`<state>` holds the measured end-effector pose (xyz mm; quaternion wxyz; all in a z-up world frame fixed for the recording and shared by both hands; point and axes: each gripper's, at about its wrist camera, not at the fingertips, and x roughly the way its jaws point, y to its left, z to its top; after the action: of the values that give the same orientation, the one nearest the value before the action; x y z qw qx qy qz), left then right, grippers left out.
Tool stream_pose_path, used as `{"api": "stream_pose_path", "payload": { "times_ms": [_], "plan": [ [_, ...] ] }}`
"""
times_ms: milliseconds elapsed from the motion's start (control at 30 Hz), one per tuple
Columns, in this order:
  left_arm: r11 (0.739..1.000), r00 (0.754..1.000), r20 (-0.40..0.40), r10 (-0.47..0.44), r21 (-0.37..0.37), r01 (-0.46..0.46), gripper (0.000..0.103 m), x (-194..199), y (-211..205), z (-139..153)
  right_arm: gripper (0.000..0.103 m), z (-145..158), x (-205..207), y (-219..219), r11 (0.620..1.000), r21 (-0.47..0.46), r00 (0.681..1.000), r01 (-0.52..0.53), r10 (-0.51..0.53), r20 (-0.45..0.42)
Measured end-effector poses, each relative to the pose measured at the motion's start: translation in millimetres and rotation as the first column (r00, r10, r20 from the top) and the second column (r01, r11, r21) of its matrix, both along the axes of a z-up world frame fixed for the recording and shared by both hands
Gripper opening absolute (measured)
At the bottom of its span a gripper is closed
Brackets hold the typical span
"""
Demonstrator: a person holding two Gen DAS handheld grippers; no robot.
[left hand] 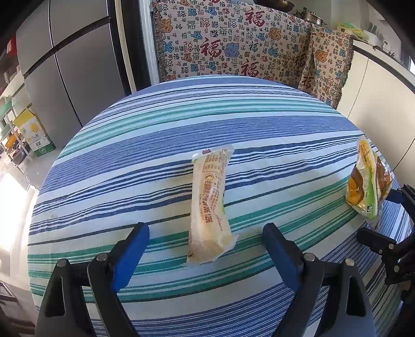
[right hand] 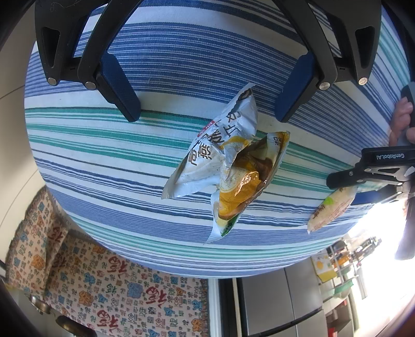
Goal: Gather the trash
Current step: 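Grasp the yellow-and-white snack bag with the right gripper while the left holds the bread wrapper, then carry the bread wrapper and snack bag over the blue wastebasket and open both grippers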
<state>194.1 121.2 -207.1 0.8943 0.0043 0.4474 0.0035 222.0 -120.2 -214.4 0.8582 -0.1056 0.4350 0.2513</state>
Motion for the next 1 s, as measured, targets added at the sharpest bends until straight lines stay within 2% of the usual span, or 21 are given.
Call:
{"api": "stream_pose_path", "payload": {
  "times_ms": [67,133,267,333,467,500,533,567,600,633,667,700,833,1000],
  "plan": [
    [0.999,1.0,0.003,-0.012,-0.039,0.012,0.091,0.9,6.5,5.3,0.102,1.1,-0.8,-3.1,1.0,0.016,1.0,0.004,-0.004,-0.003],
    [0.994,0.999,0.04,-0.008,-0.106,0.012,0.091,-0.2,17.8,14.6,0.102,4.3,-2.7,-9.6,0.999,0.05,1.0,0.017,-0.016,-0.02],
    [0.975,0.999,0.037,-0.024,-0.221,0.031,0.09,5.5,32.2,17.7,0.102,20.9,-2.8,-17.5,0.984,0.169,0.996,0.062,-0.05,-0.077],
    [0.973,0.999,0.032,-0.043,-0.225,0.049,0.09,10.8,30.9,17.3,0.102,31.3,5.4,-17.0,0.971,0.219,0.991,0.1,-0.077,-0.113],
    [0.981,0.997,0.037,-0.07,-0.178,0.075,0.089,18.6,19.6,18.6,0.102,38.6,30.7,-10.5,0.956,0.218,0.966,0.197,-0.151,-0.21],
    [0.983,0.997,0.038,-0.074,-0.167,0.079,0.085,18.9,17.3,18.8,0.102,37.3,35.7,-8.0,0.953,0.216,0.957,0.211,-0.157,-0.243],
    [0.985,0.997,0.037,-0.075,-0.152,0.08,0.076,18.7,14.4,19.2,0.101,35.0,40.4,-5.2,0.953,0.21,0.949,0.216,-0.155,-0.273],
    [0.988,0.997,0.035,-0.074,-0.136,0.078,0.071,19.1,11.8,19.1,0.096,33.4,44.3,-3.6,0.954,0.205,0.944,0.22,-0.156,-0.289],
    [0.99,0.997,0.035,-0.07,-0.12,0.074,0.06,18.8,10.9,19.2,0.087,32.6,46.3,-2.3,0.954,0.199,0.942,0.225,-0.161,-0.294],
    [0.992,0.997,0.037,-0.068,-0.106,0.072,0.054,19.2,10.4,19.3,0.082,32.0,48.4,-2.0,0.954,0.192,0.94,0.228,-0.164,-0.299],
    [0.992,0.997,0.037,-0.069,-0.099,0.072,0.037,20.3,10.2,19.1,0.068,31.6,49.2,-2.5,0.955,0.186,0.939,0.229,-0.166,-0.303],
    [0.993,0.997,0.035,-0.067,-0.097,0.07,0.018,20.5,10.2,19.1,0.049,31.3,48.1,-3.2,0.956,0.186,0.939,0.226,-0.163,-0.305],
    [0.99,0.995,0.071,-0.065,-0.122,0.074,0.015,14.0,12.3,27.6,0.039,43.9,37.0,-11.3,0.959,0.191,0.955,0.211,-0.16,-0.252],
    [0.979,0.99,0.11,-0.091,-0.171,0.109,0.015,3.1,7.4,41.4,0.036,59.8,20.9,-26.5,0.96,0.213,0.969,0.184,-0.141,-0.204]
  ]
}}
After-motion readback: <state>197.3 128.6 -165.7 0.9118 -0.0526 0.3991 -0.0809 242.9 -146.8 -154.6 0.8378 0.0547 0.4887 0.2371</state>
